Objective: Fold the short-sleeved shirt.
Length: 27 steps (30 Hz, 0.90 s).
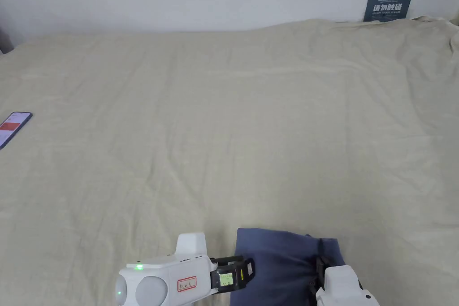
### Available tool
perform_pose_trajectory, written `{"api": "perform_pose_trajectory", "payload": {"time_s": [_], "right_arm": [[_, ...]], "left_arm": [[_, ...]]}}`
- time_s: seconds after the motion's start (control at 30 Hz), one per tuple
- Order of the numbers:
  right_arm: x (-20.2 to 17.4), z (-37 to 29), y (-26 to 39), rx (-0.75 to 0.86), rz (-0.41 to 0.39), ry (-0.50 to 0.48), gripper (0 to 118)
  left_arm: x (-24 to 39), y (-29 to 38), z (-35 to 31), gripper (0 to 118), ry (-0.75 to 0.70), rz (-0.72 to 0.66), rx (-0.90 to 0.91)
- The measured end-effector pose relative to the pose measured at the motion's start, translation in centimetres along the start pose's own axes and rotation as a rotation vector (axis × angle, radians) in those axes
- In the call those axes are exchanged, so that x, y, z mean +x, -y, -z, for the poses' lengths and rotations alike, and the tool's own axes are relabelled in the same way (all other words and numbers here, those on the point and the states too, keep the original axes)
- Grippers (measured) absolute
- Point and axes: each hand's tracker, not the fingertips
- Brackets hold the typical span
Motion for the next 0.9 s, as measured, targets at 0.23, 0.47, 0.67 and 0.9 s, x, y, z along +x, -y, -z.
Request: {"api": "perform_pose_trajectory", "payload": {"time_s": [0.23, 0.47, 0.67, 0.9], "right_arm": [[0.3, -0.1, -0.2, -0.013, 0.019, -0.010, 0], [0.7, -0.1, -0.4, -0.022, 0.020, -0.029, 0], [1.1, -0.7, -2.6, -0.072, 0.021, -0.052, 0], [2.4, -4.7, -8.0, 0.096, 0.000, -0.055, 0]], "left_arm": [[0.3, -1.5, 3.2, 83, 0.054, 0.028, -0.099], [-0.8, -2.2, 4.3, 44, 0.075, 0.018, -0.180], [-0.4, -1.8, 4.1, 20, 0.061, 0.012, -0.148], [-0.3, -3.5, 2.0, 16, 0.063, 0.036, -0.095]]}}
